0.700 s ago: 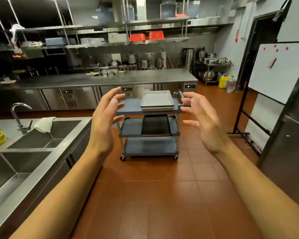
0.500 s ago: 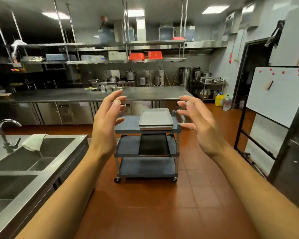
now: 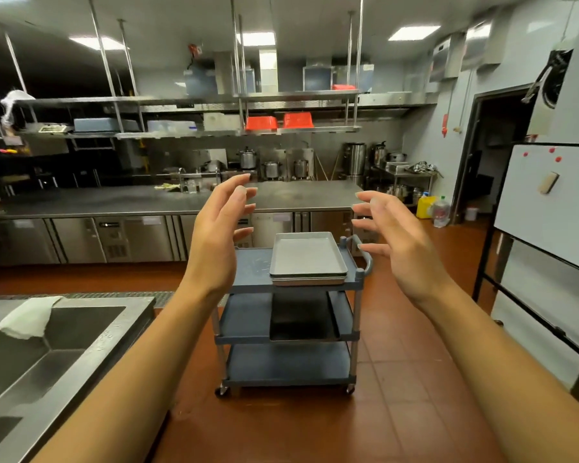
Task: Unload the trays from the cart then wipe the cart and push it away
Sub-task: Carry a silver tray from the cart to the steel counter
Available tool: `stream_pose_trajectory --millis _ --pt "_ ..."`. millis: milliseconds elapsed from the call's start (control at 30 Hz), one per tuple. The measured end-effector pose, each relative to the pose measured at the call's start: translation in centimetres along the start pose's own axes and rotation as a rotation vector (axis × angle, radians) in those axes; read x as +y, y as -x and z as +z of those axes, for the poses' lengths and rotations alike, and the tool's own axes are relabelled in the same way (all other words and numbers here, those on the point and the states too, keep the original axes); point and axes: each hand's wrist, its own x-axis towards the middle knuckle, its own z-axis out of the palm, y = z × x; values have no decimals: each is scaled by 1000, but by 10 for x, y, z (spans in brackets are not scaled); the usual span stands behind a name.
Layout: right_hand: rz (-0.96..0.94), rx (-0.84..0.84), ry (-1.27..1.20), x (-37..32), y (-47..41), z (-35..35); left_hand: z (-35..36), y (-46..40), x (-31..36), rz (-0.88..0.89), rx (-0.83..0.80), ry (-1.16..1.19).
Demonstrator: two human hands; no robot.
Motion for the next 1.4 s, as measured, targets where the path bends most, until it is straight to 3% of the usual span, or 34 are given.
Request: stream_pose_trajectory --millis 667,1100,1400 --pt "114 -45 -49 254 -309 -4 135 -274 -252 -76 -19 -53" --pt "113 -69 -41 345 -428 6 163 -370 -355 -106 -6 -56" --pt "178 -48 1 453 -527 38 176 -467 -477 -158 -22 -13"
